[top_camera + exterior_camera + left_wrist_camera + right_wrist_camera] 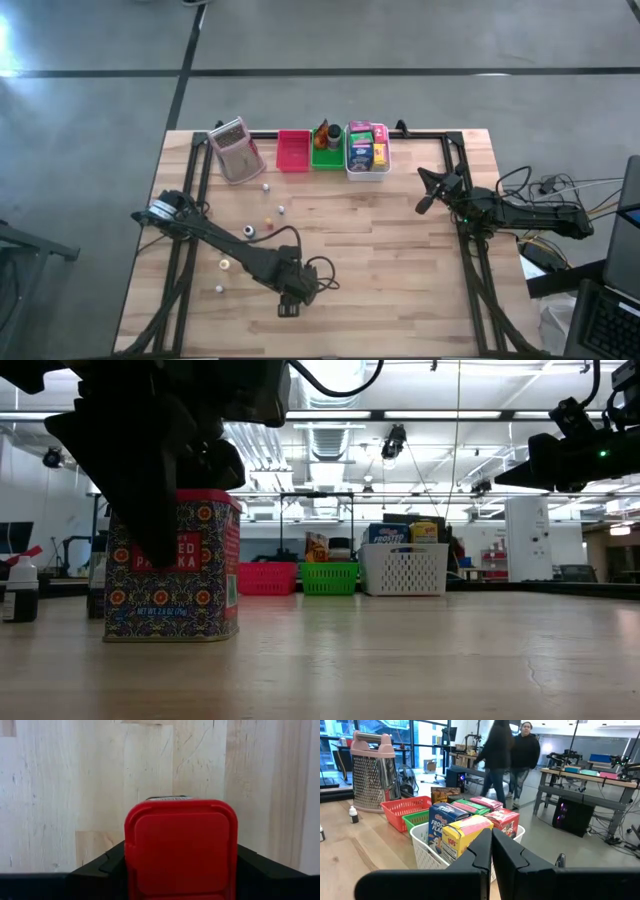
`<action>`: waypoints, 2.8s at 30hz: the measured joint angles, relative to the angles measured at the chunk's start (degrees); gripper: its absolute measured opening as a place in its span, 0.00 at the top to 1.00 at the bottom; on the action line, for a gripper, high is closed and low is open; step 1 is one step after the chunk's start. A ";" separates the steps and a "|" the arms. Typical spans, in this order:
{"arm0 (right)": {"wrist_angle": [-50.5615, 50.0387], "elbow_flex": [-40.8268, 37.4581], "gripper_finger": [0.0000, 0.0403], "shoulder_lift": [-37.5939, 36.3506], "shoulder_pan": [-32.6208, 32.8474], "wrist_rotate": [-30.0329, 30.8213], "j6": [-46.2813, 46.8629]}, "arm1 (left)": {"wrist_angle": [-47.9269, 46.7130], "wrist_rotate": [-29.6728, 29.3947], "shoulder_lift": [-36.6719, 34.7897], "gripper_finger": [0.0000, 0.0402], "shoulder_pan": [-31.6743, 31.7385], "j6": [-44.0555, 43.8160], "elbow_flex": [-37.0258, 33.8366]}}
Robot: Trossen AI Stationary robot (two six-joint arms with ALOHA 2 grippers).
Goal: Pick & Place Kitchen Items
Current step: Put the red seasoning can into the green bin
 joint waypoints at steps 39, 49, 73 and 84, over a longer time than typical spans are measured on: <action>0.00 0.00 0.98 -0.02 -0.01 0.00 0.00 | 0.00 -0.04 0.00 0.47 0.00 -1.07 0.00; -0.01 -0.01 0.98 -0.01 0.00 0.00 0.00 | -0.10 -0.04 0.00 0.44 0.02 -1.05 0.03; 0.00 0.00 0.98 0.00 -0.01 0.00 0.00 | -4.52 -2.14 0.00 0.45 11.27 14.52 9.57; 0.00 0.00 0.98 -0.01 -0.01 0.00 0.00 | -7.51 -2.07 0.00 0.46 23.27 26.50 14.78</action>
